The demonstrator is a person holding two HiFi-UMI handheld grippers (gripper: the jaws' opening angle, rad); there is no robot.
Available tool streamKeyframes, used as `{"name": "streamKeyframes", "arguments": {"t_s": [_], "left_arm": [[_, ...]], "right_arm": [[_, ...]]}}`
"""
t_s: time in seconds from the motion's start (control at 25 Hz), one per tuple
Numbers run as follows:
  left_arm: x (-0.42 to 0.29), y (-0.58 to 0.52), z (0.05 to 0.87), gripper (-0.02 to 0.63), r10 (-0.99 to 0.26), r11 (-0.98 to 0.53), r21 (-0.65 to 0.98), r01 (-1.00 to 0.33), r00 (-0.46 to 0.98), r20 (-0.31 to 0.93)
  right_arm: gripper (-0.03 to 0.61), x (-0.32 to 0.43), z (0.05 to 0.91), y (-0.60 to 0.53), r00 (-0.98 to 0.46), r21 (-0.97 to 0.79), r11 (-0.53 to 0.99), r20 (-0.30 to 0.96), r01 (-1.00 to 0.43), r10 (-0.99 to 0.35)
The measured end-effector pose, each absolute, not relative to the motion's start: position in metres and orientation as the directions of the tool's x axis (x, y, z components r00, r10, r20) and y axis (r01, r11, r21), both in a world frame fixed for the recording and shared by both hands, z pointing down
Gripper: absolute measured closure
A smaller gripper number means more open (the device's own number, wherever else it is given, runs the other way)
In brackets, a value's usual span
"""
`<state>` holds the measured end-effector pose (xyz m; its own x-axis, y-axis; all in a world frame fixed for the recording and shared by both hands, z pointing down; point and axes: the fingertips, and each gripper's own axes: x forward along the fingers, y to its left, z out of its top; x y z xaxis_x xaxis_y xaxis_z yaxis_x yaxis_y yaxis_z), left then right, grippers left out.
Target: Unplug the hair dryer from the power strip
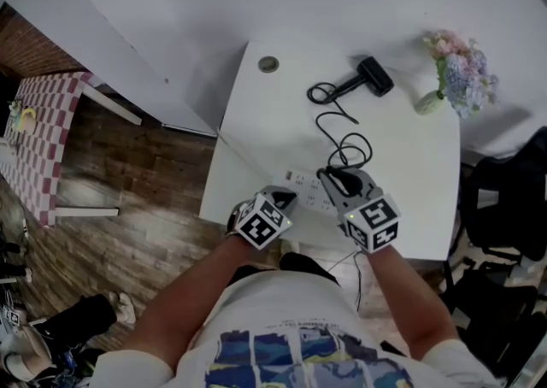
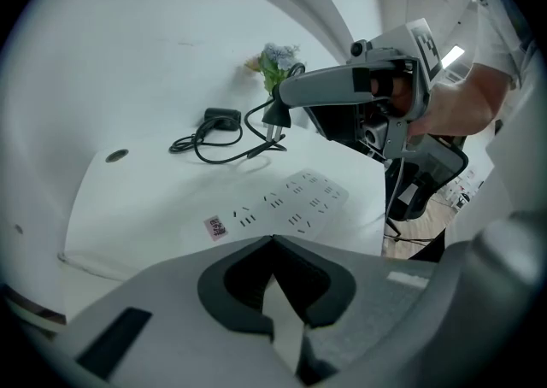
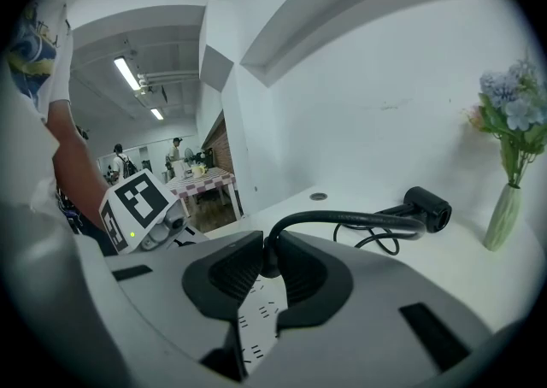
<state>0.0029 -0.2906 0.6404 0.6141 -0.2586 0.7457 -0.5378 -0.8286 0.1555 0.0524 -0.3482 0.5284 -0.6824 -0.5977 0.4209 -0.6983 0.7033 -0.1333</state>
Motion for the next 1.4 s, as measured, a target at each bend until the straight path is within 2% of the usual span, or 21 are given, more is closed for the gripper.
{"name": "streamKeyframes", "arguments": {"t_s": [1.4], "left_arm": [[0.002,-0.293,0.640,0.611,-0.272,-0.812,0.175,-0.557,0.627,0.730]], "right_arm": [[0.526,0.058,0.497,-0.346,-0.726,-0.191,0.716,0.364,-0.672,-0.584]]}}
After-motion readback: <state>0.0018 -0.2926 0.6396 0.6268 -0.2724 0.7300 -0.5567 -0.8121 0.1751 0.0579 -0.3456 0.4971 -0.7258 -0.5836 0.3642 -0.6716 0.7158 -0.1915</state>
